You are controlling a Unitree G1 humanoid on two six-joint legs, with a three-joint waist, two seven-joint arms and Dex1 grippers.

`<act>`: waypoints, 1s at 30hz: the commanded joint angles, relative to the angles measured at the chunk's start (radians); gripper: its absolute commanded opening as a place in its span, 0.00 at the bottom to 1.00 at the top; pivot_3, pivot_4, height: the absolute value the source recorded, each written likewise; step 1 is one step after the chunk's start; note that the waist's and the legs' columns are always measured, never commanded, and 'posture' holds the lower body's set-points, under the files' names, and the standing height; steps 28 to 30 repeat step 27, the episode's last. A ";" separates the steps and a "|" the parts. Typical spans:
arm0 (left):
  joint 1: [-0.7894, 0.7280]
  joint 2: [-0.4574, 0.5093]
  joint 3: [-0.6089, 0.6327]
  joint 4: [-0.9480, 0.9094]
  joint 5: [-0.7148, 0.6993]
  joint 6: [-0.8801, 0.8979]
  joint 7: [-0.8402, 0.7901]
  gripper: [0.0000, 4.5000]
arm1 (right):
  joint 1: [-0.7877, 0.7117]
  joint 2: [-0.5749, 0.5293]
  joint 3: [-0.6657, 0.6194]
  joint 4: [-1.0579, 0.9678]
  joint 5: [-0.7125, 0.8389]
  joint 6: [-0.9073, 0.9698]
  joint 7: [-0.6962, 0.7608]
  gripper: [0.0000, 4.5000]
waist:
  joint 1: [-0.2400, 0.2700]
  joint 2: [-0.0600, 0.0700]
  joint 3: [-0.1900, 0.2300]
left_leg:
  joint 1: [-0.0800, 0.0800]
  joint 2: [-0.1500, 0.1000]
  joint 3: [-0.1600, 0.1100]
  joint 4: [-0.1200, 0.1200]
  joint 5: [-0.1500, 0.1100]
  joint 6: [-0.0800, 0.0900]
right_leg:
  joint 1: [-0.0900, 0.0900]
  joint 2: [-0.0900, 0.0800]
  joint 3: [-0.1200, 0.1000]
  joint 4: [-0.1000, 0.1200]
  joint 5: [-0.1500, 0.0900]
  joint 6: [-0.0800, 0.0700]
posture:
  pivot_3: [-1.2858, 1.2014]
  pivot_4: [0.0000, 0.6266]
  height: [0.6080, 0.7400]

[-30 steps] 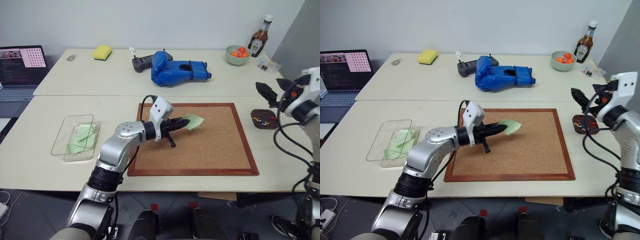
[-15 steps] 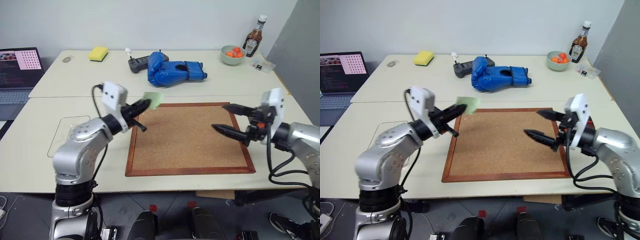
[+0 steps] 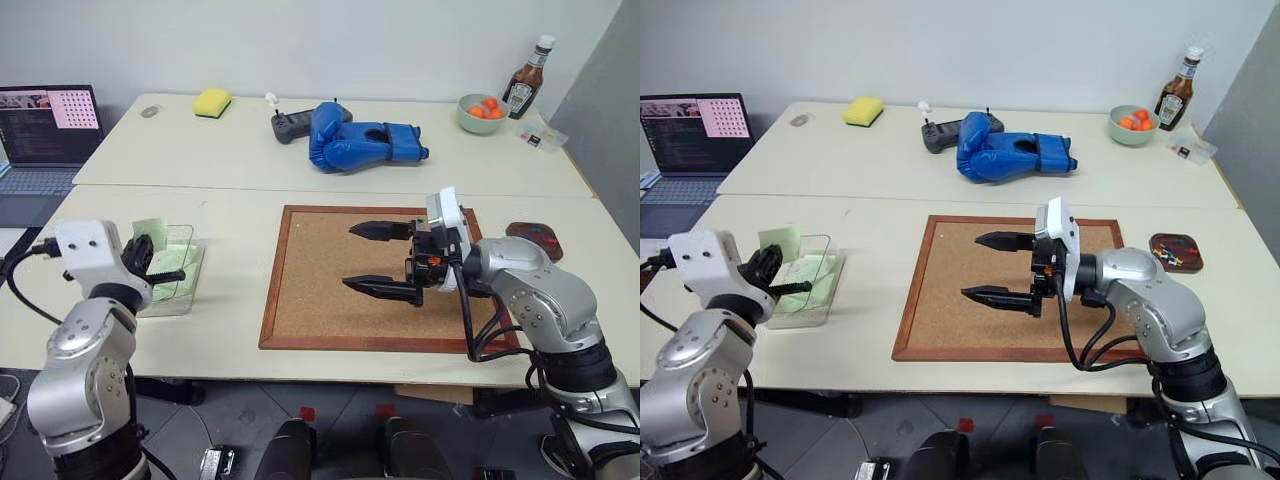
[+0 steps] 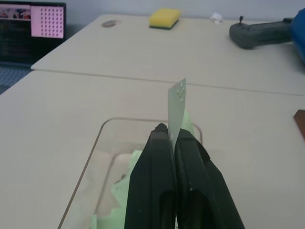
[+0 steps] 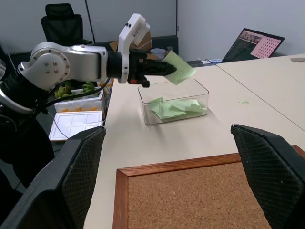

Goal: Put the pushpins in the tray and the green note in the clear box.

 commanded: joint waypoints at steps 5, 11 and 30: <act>0.022 -0.004 0.029 -0.019 0.005 -0.060 0.027 0.36 | 0.010 0.007 -0.023 -0.029 -0.002 -0.003 -0.022 1.00 | 0.001 0.000 0.000 | 0.000 0.002 0.000 -0.001 0.000 0.000 | 0.000 0.001 0.000 0.000 0.000 -0.001 | 0.52 0.24 1.00; 0.008 0.020 0.008 0.015 -0.010 -0.078 -0.007 0.64 | 0.041 0.011 -0.047 -0.045 -0.012 0.004 -0.092 1.00 | 0.001 0.000 0.000 | 0.000 0.002 0.001 0.000 0.000 0.000 | 0.000 0.001 0.000 0.000 0.000 -0.001 | 0.52 0.24 1.00; 0.027 -0.041 -0.317 -0.076 0.025 -0.192 -0.083 0.89 | 0.287 0.134 -0.223 -0.198 -0.289 0.069 -0.741 1.00 | 0.001 0.000 0.000 | 0.000 0.002 0.002 -0.001 0.000 0.000 | -0.001 0.001 0.002 0.001 0.000 -0.001 | 0.52 0.24 1.00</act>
